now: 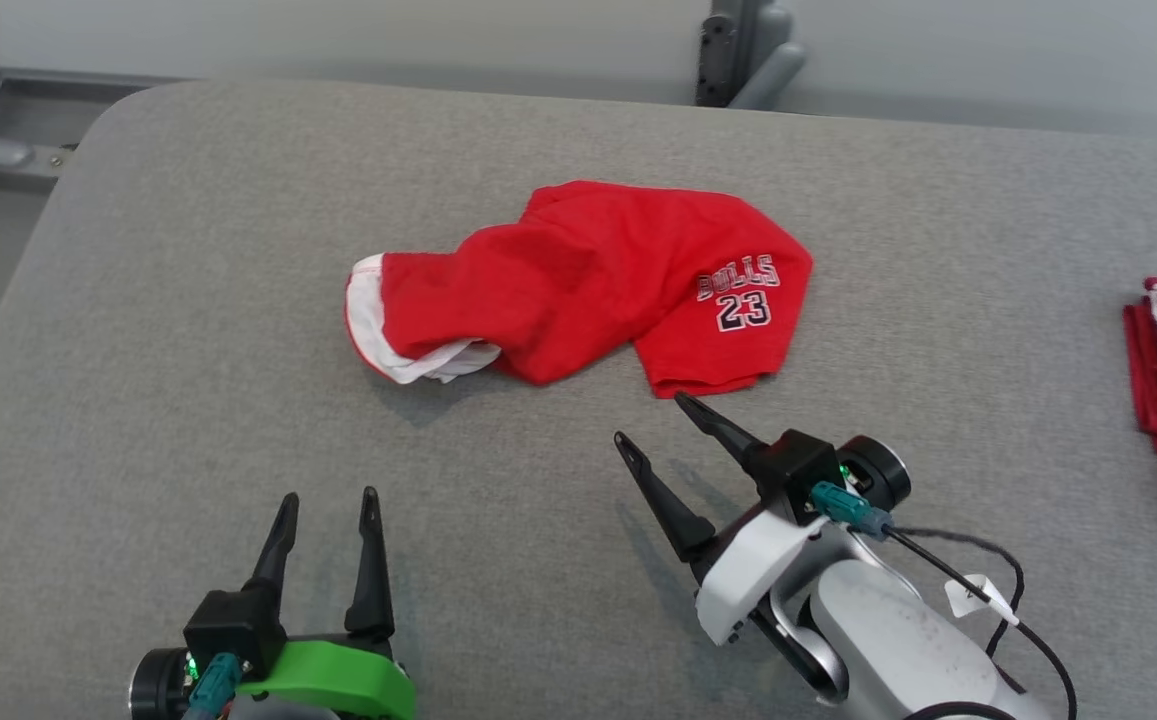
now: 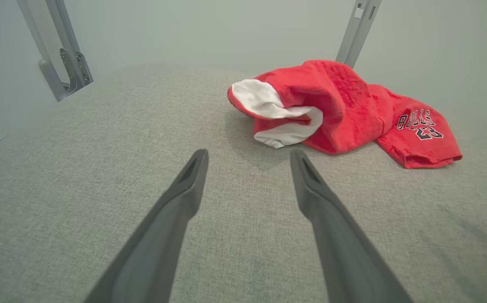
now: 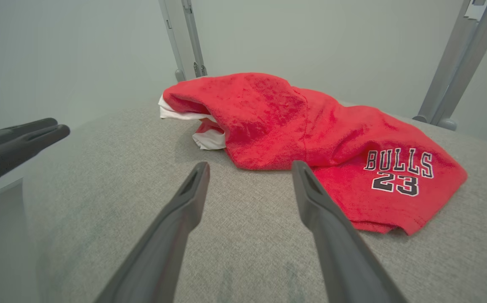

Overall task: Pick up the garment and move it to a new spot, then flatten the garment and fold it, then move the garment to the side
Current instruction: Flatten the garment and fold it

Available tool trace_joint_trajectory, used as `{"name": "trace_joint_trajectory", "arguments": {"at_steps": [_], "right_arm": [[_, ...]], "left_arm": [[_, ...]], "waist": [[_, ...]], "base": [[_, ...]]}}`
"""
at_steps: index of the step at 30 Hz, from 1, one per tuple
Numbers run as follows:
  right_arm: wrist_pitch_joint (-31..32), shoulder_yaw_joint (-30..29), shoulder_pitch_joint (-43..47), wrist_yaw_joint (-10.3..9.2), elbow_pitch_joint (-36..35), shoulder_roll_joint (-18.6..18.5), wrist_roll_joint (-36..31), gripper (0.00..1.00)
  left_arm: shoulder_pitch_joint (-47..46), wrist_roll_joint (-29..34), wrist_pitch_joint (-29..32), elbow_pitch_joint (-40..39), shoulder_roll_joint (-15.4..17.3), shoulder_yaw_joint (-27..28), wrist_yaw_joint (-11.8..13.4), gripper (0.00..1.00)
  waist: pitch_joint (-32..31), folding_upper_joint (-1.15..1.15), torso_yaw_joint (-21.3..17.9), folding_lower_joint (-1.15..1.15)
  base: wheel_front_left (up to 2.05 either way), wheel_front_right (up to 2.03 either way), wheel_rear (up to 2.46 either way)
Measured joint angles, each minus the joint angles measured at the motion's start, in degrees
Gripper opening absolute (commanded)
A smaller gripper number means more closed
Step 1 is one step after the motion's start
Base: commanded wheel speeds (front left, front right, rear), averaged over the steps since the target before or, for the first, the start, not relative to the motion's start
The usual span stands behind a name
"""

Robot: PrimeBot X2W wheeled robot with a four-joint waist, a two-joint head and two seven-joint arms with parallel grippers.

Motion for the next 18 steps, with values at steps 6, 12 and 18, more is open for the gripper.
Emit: {"name": "trace_joint_trajectory", "arguments": {"at_steps": [6, 12, 18], "right_arm": [[0.01, 2.30, -7.33, -0.01, 7.22, -1.71, 2.10, 1.00], [0.00, 0.51, -12.24, 0.00, 13.92, -2.94, 1.33, 1.00], [0.00, 1.24, -15.78, 0.00, 17.47, -3.19, -1.56, 1.00]], "left_arm": [[-1.32, -2.19, 0.00, -0.62, 0.02, -3.15, 1.22, 1.00], [-1.40, -4.08, 0.00, -0.88, 0.02, -5.09, 2.08, 1.00], [-2.56, -5.58, 0.00, -1.20, 0.02, -6.78, 2.58, 1.00]], "waist": [[2.99, 0.00, 6.88, 0.00], [6.03, 0.00, 13.07, 0.00], [9.26, 0.00, 17.48, 0.00]], "base": [[0.00, 0.00, 0.00], [0.00, 0.00, 0.00], [0.00, 0.00, 0.00]]}}
